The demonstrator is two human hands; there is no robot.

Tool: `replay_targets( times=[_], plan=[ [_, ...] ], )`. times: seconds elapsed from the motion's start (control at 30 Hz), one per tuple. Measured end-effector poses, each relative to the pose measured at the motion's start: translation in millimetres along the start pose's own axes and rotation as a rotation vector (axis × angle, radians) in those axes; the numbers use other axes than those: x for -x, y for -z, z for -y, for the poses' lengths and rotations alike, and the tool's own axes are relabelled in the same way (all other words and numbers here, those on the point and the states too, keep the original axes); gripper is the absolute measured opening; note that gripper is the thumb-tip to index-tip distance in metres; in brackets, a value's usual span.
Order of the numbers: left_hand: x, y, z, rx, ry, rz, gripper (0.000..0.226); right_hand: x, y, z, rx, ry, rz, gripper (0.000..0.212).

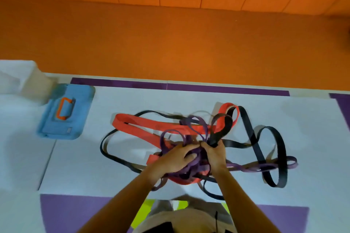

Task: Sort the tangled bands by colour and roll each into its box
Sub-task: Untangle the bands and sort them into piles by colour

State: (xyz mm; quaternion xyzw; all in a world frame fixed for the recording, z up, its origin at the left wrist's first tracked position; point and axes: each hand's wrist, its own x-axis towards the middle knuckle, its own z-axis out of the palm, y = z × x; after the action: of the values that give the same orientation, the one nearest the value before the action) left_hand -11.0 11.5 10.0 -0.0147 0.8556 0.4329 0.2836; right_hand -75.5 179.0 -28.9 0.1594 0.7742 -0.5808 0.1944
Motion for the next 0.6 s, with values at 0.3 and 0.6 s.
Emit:
replay_targets(
  times=[0.3, 0.6],
  plan=[
    [-1, 84, 19, -0.356, 0.33, -0.471, 0.037, 28, 42, -10, -0.045, 0.08, -0.072, 0.045],
    [-54, 86, 14, -0.511, 0.063, -0.286, 0.016, 24, 53, -1, 0.061, 0.111, -0.035, 0.041]
  ],
)
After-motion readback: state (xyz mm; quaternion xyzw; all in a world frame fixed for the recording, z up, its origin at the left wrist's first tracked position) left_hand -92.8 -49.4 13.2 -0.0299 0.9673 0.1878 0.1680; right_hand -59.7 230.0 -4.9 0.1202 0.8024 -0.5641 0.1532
